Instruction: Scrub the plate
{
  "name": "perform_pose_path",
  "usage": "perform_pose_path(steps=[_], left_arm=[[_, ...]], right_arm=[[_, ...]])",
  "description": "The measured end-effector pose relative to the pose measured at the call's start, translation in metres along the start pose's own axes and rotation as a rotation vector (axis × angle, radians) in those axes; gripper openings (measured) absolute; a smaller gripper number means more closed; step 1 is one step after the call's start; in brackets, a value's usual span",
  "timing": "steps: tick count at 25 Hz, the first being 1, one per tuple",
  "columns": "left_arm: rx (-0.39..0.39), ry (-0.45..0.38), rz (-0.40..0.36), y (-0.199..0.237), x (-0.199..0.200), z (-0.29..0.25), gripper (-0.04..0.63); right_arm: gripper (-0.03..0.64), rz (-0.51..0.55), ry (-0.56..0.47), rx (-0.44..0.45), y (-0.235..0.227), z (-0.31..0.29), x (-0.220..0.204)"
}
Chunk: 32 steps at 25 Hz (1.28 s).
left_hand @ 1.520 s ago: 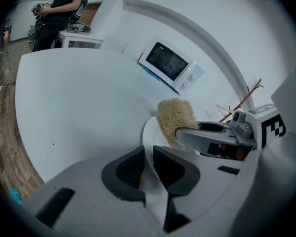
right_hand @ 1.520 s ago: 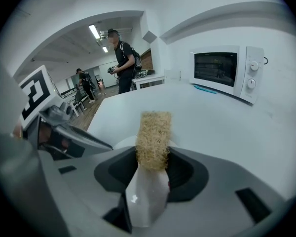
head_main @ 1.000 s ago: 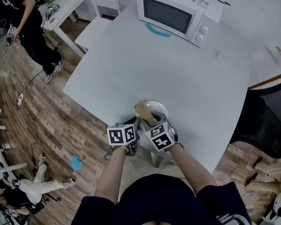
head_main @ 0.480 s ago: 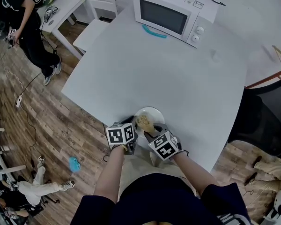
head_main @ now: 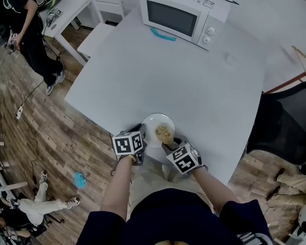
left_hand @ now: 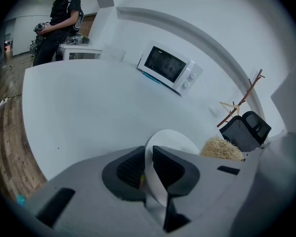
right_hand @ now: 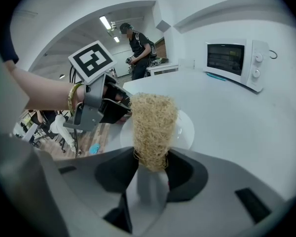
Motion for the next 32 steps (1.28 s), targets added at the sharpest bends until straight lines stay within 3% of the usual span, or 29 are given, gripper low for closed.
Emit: perform_pose_path(steps=[4, 11, 15, 22, 32], left_arm=[[0.017, -0.012, -0.012, -0.001, 0.002, 0.0, 0.061], [-0.01, -0.03, 0.001, 0.001, 0.0, 0.004, 0.063], [-0.047, -0.058, 0.025, 0.001, -0.006, 0.013, 0.142], [-0.063, -0.048, -0.005, -0.001, -0.036, 0.038, 0.15], [-0.1, -0.148, -0.052, -0.022, -0.056, 0.12, 0.057]], right_arm=[[0.167, -0.016, -0.014, -0.011, -0.004, 0.001, -0.001], [0.166, -0.146, -0.122, -0.059, -0.008, 0.019, -0.002], [0.166, -0.176, -0.167, -0.082, -0.008, 0.037, -0.005], [0.166, -0.231, -0.233, -0.116, 0.006, 0.058, -0.012], [0.166, -0.305, -0.297, -0.187, 0.064, 0.092, -0.027]])
Point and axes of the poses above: the fingertips, and each gripper's own axes: z backward along the fingers, y to its left, x out of its top, the point moved 2 cm from there along z, backward along the fingers, and after that the axes turned 2 degrees about y, right-handed, at the moved point
